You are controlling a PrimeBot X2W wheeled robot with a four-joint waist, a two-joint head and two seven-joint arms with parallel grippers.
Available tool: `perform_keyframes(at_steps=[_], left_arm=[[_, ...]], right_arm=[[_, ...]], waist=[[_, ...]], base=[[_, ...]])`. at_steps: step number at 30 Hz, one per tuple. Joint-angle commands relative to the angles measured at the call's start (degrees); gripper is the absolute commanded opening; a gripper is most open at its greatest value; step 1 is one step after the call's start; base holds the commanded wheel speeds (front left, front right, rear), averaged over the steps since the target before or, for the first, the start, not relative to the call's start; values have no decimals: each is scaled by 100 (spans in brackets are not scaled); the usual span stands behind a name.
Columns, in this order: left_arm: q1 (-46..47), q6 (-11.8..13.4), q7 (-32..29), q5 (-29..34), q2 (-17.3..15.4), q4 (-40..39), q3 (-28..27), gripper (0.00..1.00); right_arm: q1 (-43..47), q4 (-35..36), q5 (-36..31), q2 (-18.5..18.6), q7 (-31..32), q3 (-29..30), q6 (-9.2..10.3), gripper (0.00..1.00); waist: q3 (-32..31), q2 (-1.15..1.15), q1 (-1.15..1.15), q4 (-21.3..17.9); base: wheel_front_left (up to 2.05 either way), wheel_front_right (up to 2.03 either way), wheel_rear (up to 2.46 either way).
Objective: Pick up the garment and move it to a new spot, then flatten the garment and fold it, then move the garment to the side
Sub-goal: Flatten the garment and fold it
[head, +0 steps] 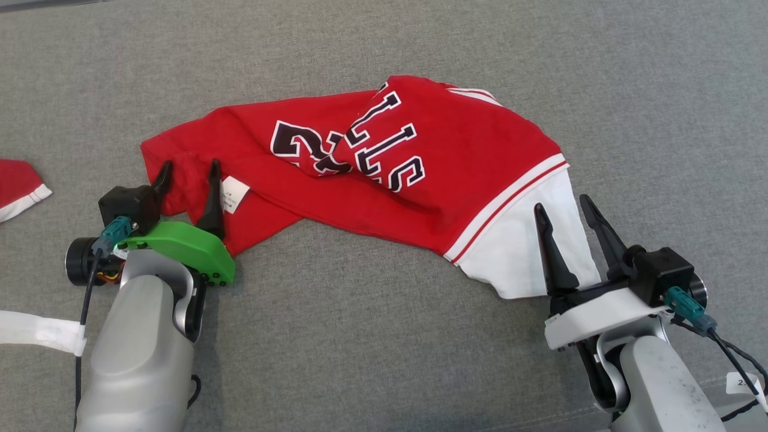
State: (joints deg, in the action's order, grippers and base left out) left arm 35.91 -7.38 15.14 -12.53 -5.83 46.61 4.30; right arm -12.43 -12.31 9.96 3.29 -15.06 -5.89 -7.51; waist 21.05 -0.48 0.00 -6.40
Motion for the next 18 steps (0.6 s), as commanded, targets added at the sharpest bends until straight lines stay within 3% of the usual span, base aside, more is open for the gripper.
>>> perform_keyframes(at_steps=[1,8,18], left_arm=[[49,-11,1,-27,-18,-6,-12,100],[36,-14,1,-62,-4,-106,25,95],[-32,-8,1,-32,14,-182,80,100]], right_arm=[[-91,-19,2,-4,-15,4,3,100],[-102,-46,35,-8,-15,-40,4,100],[-109,-159,80,-20,-15,-49,3,100]], waist=[[3,48,0,11],[35,48,0,53],[-4,48,0,48]], base=[[0,0,0],[0,0,0],[0,0,0]])
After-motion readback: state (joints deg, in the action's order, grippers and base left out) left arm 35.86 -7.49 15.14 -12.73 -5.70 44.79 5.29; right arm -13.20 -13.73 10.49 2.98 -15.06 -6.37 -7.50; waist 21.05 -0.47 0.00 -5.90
